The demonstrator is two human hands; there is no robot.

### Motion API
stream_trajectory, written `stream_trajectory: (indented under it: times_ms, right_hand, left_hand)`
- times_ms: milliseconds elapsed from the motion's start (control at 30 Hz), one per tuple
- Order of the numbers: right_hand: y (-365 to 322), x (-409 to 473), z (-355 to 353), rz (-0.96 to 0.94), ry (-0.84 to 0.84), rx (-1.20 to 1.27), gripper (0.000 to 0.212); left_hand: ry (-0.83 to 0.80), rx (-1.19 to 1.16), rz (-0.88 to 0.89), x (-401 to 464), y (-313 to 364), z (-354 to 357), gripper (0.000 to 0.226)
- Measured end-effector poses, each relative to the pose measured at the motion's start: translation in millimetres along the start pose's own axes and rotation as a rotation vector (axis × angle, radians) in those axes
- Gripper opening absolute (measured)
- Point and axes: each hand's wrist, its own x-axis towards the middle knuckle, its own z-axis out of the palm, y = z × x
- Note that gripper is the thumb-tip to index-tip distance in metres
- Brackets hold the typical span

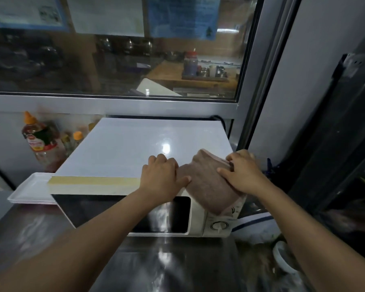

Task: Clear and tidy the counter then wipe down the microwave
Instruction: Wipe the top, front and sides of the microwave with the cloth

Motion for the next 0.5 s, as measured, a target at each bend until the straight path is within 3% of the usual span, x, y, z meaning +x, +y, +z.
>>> stream_trajectory:
  times_ms: [200,267,400,500]
  right_hand:
    - [-11,4,-10,-0.001,-0.074,0.079,0.014]
    - [-9,2,-13,-0.006,-0.043,0.226,0.017]
    - [-4,-6,-32,0.131,-0.002,0.856,0.024]
    - [-6,-11,-46,0.107,0.018,1.100,0.040]
  left_hand:
    - [-0.048,-0.061,0.044,5,20,-4,0.022]
    - [-0.048,-0.294,0.026,4,22,-10,0.021]
    - [-0.029,-0.927,-0.118,4,25,-29,0.016]
    - [-0.011,-1.193,-0.243,12,23,-41,0.017]
